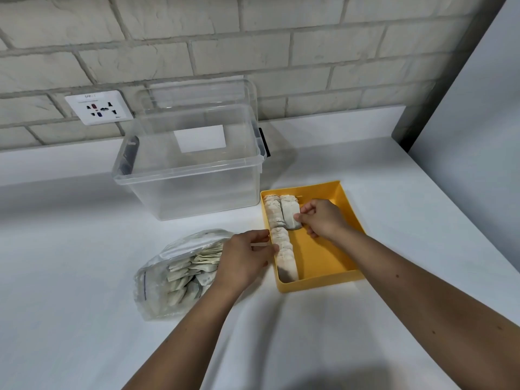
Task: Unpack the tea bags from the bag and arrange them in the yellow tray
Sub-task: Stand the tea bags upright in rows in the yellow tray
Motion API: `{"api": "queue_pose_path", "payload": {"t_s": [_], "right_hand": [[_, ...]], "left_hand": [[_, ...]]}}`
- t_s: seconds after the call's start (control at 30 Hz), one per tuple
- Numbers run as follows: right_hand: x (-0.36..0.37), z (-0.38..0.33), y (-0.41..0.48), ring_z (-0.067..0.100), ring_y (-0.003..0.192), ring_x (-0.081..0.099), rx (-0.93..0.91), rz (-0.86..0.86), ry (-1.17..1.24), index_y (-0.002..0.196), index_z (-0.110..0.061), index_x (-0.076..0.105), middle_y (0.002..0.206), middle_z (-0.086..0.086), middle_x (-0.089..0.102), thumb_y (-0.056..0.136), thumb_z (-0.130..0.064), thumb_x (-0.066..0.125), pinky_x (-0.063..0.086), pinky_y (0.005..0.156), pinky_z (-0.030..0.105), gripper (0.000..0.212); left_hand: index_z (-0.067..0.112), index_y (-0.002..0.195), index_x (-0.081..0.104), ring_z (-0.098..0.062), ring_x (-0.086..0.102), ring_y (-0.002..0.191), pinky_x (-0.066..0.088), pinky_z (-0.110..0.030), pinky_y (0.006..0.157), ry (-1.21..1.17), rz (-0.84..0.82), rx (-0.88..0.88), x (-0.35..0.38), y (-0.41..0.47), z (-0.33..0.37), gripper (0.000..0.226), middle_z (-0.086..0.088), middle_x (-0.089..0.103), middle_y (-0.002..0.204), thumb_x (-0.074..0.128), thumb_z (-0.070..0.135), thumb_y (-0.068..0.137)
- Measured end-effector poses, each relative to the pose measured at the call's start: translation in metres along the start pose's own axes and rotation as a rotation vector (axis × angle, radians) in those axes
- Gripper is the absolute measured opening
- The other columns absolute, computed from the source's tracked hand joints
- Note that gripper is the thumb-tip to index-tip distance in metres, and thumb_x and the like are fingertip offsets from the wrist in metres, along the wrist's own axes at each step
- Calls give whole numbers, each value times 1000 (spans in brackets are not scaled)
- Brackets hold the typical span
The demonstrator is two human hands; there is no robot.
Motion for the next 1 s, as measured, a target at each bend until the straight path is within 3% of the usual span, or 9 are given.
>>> {"api": "queue_pose_path", "payload": {"t_s": [0.2,0.3,0.43,0.57,0.67,0.77,0.87,1.0], "right_hand": [[-13,-16,-22,20,75,62,-99,79,-3,99,-21,61,90,2,67,82,-28,75,56,76,39,23],[-14,-33,-45,15,76,61,-174,93,27,101,-18,65,89,-3,65,83,-22,74,55,74,34,20],[0,-64,-81,6,77,60,-276,67,92,97,-19,68,85,-14,62,83,-23,74,55,72,31,15],[30,-81,-111,-3,64,56,-368,-5,135,91,-22,70,82,-12,64,83,-19,74,49,67,21,10],[63,-87,-128,-10,60,54,-449,-102,56,92,-19,72,82,-10,66,84,-15,72,39,58,7,9],[95,-87,-136,-4,71,59,-505,-188,-101,93,-23,74,89,-8,70,85,-16,70,44,66,15,12],[112,-85,-139,13,97,63,-541,-195,-367,101,-31,71,107,-9,67,87,-23,65,50,79,29,17],[119,-88,-139,18,102,61,-563,-132,-546,108,-35,67,112,-10,60,89,-32,61,41,70,26,21]], "left_hand": [[13,113,75,-17,76,86,62,-32,76,-216,-6,9,-33,-13,14,24,-4,78,93,72,13,89],[16,106,76,-16,76,85,60,-23,68,-273,79,47,-68,-24,20,18,-4,78,91,71,11,90],[16,98,78,-18,76,84,60,-23,68,-283,216,42,-113,-42,9,13,-4,78,87,71,9,90],[22,93,78,-22,74,82,61,-34,76,-107,292,32,-135,-57,-20,12,-1,77,85,71,12,89],[31,87,76,-14,70,76,55,-29,74,147,281,71,-134,-64,-41,13,7,76,79,74,18,87],[37,89,75,-5,68,85,54,-30,78,442,233,151,-124,-65,-54,16,18,74,91,73,21,85],[27,101,77,-14,64,99,51,-30,81,606,211,235,-113,-66,-62,19,7,72,103,72,23,84],[25,104,77,-22,66,95,51,-38,82,626,216,283,-106,-65,-72,24,2,71,102,68,25,81]]}}
Point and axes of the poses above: each hand's wrist, its own y-axis towards the middle knuckle, its own x-axis out of the palm, z = x × y, the point moved 3 cm from there along y, towards the middle knuckle
